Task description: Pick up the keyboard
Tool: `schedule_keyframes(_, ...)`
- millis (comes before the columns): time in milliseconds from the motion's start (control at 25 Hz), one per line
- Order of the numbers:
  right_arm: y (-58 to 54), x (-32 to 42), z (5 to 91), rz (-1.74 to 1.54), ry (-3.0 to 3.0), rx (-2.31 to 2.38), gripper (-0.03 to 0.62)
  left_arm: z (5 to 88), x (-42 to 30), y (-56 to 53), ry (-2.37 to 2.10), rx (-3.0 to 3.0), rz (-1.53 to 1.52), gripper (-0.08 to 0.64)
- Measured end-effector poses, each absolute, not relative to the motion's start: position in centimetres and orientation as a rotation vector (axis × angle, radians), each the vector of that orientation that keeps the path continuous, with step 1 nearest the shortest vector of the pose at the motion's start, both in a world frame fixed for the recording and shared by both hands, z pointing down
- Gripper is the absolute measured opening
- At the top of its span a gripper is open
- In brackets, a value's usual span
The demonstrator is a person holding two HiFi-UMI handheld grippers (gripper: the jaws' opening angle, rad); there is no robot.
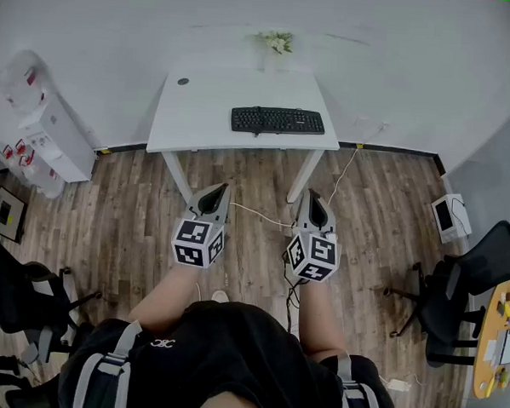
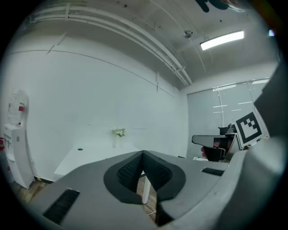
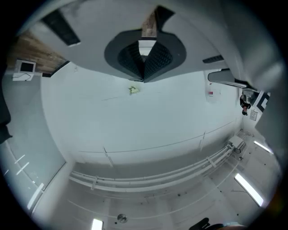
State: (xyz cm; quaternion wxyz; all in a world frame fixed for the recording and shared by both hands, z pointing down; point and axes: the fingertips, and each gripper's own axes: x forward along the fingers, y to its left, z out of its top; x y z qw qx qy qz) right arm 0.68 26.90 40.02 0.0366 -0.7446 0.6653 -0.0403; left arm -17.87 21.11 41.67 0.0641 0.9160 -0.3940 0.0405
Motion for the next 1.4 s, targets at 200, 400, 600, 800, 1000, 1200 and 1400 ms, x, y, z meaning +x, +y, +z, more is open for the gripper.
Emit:
schedule_keyframes(200,26.2,0.5,39.9,-0.115,2.018,-2.288,0.005,41.2,-18.1,20.2,-1.189,2.783,0.092,0.0)
schedule_keyframes(400,25.6,1.0,39.9,-0.124,1.998,-2.288,0.005,41.2,-17.6,19.5,-1.177,2.788,0.091,0.0)
schedule_keyframes(600,24.8,0.7,39.9,-0.129,1.999,-2.294,0.005,41.2,-17.6,18.8,-1.169,2.796,0.093,0.0)
schedule_keyframes(800,23.9,0.0,40.3,-0.135,2.017,-2.297,0.005,40.9,-17.8,18.3,-1.133,2.811,0.051,0.0)
schedule_keyframes(1000,22.7,-1.4,40.5,-0.146,2.016,-2.295,0.005,41.2,-18.6,17.1,-1.102,2.824,0.047,0.0)
schedule_keyframes(1200,22.1,-2.8,40.9,-0.118,2.006,-2.329,0.005,41.7,-19.6,16.0,-1.052,2.844,0.041,0.0)
schedule_keyframes(1400,22.0,-3.2,41.0,-0.101,1.944,-2.373,0.005,41.8,-20.5,15.6,-0.969,2.86,0.018,0.0)
